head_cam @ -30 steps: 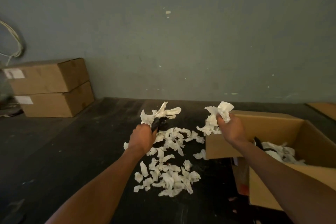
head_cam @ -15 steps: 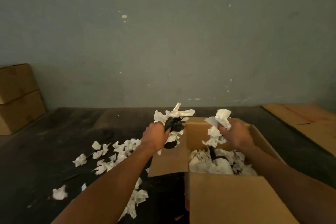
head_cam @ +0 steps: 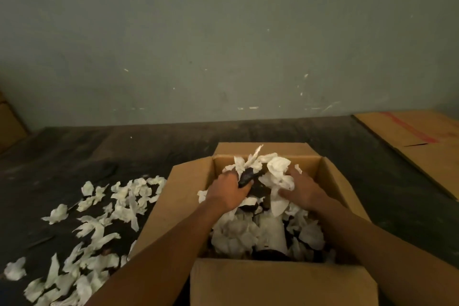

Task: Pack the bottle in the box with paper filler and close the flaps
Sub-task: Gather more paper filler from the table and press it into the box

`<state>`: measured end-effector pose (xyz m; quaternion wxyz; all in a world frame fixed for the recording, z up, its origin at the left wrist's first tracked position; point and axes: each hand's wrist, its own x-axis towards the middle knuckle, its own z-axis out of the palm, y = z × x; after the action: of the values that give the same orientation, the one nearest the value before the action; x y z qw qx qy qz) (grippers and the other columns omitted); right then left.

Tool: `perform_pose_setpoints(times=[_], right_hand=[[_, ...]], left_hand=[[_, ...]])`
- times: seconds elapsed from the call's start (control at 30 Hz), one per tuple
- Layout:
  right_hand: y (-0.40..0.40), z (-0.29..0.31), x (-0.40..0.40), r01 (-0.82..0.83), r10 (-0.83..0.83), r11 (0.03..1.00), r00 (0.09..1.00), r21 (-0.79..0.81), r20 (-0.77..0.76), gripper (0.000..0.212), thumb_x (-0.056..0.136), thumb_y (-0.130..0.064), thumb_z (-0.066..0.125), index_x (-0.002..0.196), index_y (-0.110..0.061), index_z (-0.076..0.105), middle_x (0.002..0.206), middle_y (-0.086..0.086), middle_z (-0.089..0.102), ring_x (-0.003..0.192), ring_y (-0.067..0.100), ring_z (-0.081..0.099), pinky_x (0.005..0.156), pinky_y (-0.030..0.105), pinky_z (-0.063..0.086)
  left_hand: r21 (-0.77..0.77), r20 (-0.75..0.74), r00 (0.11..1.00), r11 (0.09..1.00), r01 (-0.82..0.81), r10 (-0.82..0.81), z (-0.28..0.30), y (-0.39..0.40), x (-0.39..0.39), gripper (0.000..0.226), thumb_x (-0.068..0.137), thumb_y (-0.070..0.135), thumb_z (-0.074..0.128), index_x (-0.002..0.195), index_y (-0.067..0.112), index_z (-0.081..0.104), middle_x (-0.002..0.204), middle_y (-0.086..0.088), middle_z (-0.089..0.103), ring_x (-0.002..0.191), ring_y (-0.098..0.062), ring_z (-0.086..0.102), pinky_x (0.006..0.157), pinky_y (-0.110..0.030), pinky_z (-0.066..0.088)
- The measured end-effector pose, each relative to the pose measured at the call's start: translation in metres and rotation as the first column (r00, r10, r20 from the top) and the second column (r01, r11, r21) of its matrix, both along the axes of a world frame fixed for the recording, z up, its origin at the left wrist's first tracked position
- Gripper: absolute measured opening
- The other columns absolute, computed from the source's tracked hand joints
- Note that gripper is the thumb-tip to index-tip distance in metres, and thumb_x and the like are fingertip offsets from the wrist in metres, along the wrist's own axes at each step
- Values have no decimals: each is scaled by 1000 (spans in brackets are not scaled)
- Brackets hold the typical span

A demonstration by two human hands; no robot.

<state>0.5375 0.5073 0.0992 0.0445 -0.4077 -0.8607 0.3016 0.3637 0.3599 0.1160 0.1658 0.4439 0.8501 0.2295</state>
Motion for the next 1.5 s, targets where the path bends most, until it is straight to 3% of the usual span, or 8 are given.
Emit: perform_pose_setpoints(times=[0.2,0.4,0.53,0.73,1.03,1.13,1.3,1.5], right_hand=[[21,-9,0,-8,12,998,998,-66,56,126,37,-94,64,147,-42,29,157,5,28,142,33,32,113,53,33],[34,-3,4,-31,36,999,990,-40,140,101,64,-85,59,147,-32,37,152,7,32,135,30,41,110,48,39],[26,-21,0,-81,55,987,982,138,182,64,94,-40,56,149,-37,24,154,10,25,137,36,33,110,54,36],[18,-67,9,-338,357,929,699,-154,620,74,96,-48,49,156,-20,16,163,11,21,147,30,25,118,45,26],[30,5,6,-391,348,918,713,-67,609,49,84,-40,67,126,-18,59,129,7,63,106,22,62,91,35,53],[5,-2,20,-398,374,905,581,-148,723,76,86,-41,70,150,-20,34,150,8,44,130,27,49,98,36,46],[-30,-51,33,-477,401,851,319,-220,859,55,103,-36,42,151,-12,35,155,14,36,140,32,37,113,43,30],[4,-13,13,-382,377,905,516,-188,769,59,94,-42,58,145,-15,45,143,8,51,124,27,54,96,35,46]], left_hand=[[-54,209,965,983,176,-161,-24,26,-4,108,53,88,64,141,31,40,142,7,51,127,-17,52,106,-44,45],[-106,205,976,989,101,-78,-21,24,2,108,66,93,42,154,39,12,163,4,19,147,-25,27,115,-49,29],[-132,173,975,978,162,-138,-42,21,12,90,72,93,30,149,54,6,165,9,10,150,-25,15,116,-58,22],[-454,330,898,785,421,-291,-82,5,25,99,77,84,45,155,38,4,166,7,9,150,-20,15,122,-41,17],[-311,156,960,911,272,-233,-49,1,10,65,76,76,56,122,34,39,132,0,43,114,-20,51,100,-43,45],[-495,206,938,797,345,-278,-50,-9,15,68,81,68,61,129,27,35,135,-1,39,112,-19,48,96,-37,44],[-689,217,914,610,392,-342,-70,-19,33,83,87,66,54,152,27,20,161,-3,21,142,-27,31,111,-44,34],[-707,256,904,572,417,-342,-48,-13,25,69,90,59,53,149,29,34,154,1,37,139,-25,38,108,-42,37]])
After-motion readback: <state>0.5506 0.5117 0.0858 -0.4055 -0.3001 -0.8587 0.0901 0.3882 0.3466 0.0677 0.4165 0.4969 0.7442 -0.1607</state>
